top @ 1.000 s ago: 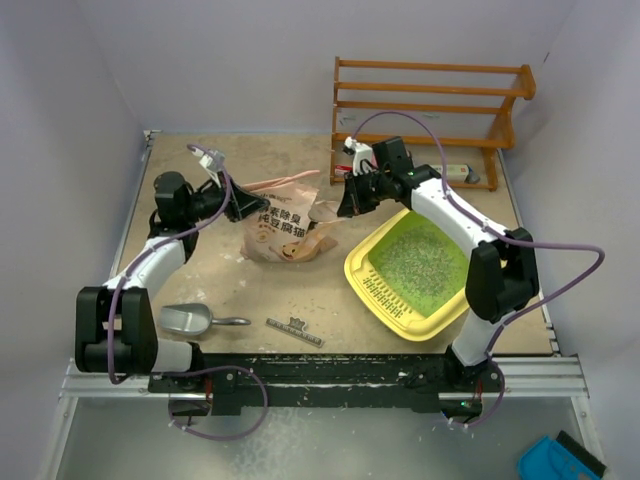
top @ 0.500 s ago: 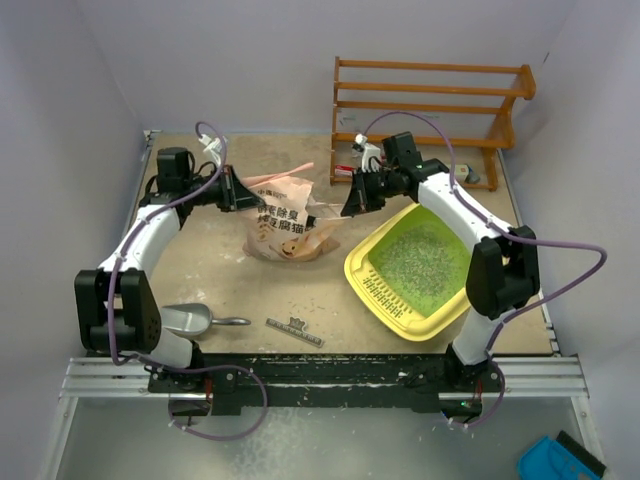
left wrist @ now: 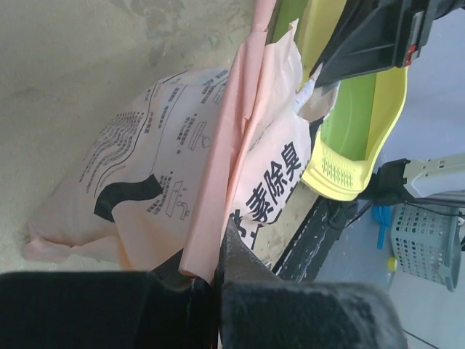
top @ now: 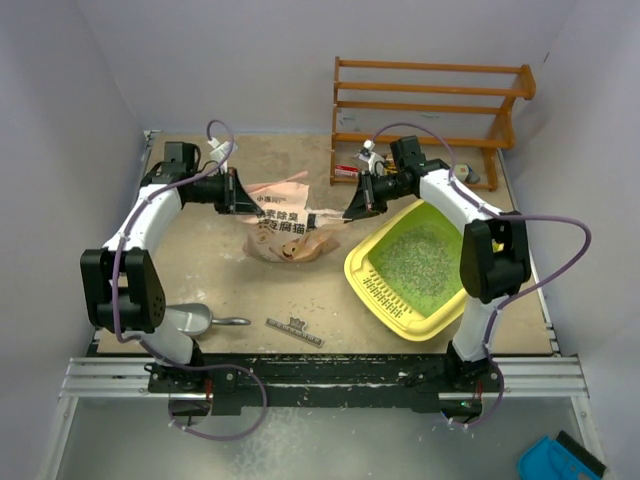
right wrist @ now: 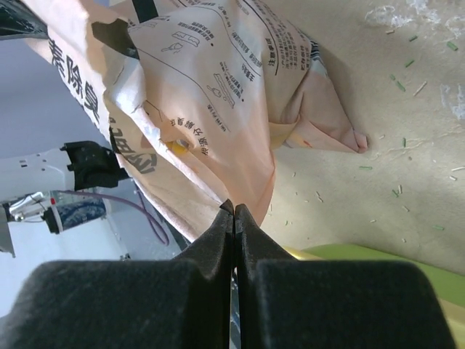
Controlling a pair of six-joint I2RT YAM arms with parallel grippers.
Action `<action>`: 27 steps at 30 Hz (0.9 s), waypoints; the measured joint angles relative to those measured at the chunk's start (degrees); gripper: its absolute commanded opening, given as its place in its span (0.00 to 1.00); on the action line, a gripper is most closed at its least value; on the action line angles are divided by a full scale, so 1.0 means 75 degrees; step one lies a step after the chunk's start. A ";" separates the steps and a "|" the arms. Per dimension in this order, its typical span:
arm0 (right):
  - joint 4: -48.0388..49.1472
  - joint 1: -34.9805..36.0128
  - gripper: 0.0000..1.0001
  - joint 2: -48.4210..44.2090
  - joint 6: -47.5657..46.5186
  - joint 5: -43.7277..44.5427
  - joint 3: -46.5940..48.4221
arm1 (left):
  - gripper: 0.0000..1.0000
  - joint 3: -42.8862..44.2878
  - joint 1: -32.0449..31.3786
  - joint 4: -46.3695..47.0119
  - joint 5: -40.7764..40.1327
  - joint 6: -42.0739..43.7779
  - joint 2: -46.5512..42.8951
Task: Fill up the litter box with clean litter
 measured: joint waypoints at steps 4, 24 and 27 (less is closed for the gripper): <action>0.0029 -0.0015 0.26 -0.0006 -0.0050 0.0376 0.0000 | 0.00 0.0277 0.0020 -0.0659 -0.0143 0.0385 0.0356; 0.0662 0.2489 0.39 -0.2538 -0.3972 0.3037 -0.0146 | 0.00 0.0350 0.0172 -0.1227 -0.0565 0.0644 0.0370; 0.0574 0.2623 0.39 -0.2273 -0.4374 0.3075 -0.0085 | 0.00 0.0350 0.0172 -0.1180 -0.0551 0.0545 0.0341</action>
